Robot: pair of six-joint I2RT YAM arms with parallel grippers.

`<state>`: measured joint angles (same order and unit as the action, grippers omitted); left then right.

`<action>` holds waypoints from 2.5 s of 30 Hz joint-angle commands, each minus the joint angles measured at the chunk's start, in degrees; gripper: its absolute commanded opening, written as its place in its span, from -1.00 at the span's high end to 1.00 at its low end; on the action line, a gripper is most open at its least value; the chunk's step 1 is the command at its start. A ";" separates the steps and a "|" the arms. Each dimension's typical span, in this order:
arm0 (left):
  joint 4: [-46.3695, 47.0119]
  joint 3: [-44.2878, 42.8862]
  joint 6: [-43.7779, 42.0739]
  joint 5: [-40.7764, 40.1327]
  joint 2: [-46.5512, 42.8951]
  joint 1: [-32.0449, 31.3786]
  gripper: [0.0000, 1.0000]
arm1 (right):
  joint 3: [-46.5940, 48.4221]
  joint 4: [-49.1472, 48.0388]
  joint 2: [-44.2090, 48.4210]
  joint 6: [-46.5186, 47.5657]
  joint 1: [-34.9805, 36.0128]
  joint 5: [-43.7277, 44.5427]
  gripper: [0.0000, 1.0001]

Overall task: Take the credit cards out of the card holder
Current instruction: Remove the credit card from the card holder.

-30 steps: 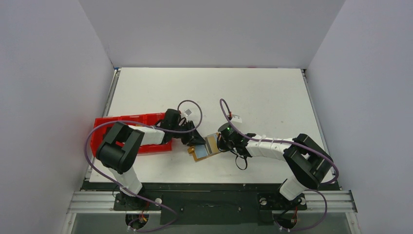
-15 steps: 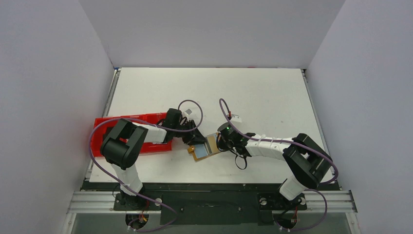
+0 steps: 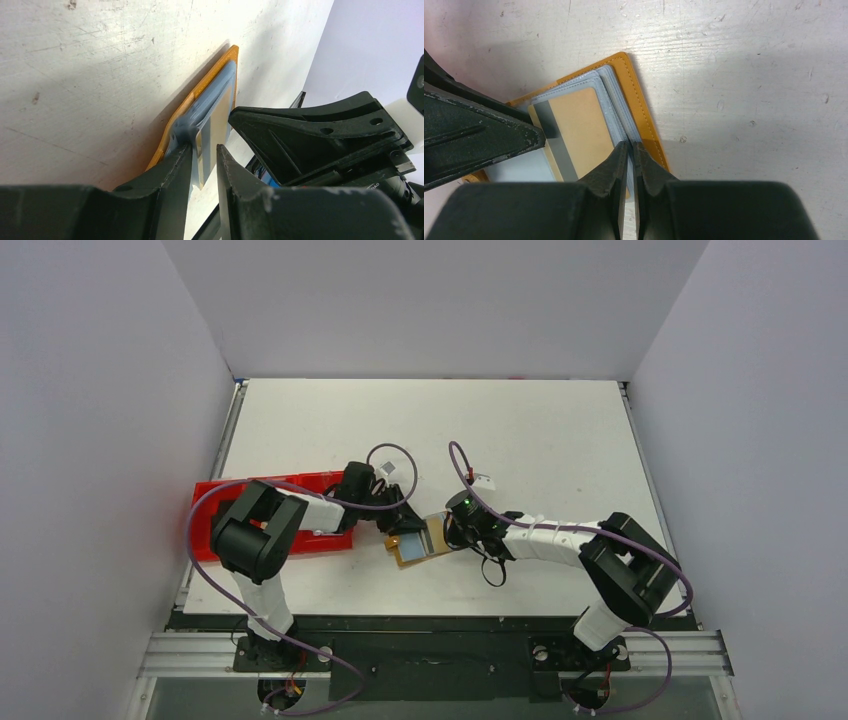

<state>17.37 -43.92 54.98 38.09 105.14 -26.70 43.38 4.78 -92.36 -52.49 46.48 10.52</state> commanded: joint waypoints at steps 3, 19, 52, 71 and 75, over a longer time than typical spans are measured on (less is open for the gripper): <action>7.89 -1.72 2.13 2.67 0.86 -0.72 0.63 | -4.18 14.30 -6.24 2.74 -0.30 0.57 0.91; 13.88 -1.16 4.02 5.90 2.22 -2.04 0.82 | -4.07 14.02 -7.10 2.77 -0.20 0.46 0.92; -9.54 -1.50 -9.52 4.04 -2.91 2.78 0.99 | -6.37 12.89 -9.33 1.09 -0.30 0.46 1.00; 10.20 5.43 1.67 9.10 -3.47 2.05 1.00 | -5.51 11.92 14.97 3.55 -2.36 -6.35 0.36; 12.96 5.49 3.55 9.21 -3.08 1.35 1.00 | -6.39 7.44 21.48 3.68 -2.95 -11.94 0.27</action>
<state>22.94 -38.44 55.88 45.41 102.98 -24.62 37.23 14.20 -77.03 -50.02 44.18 4.21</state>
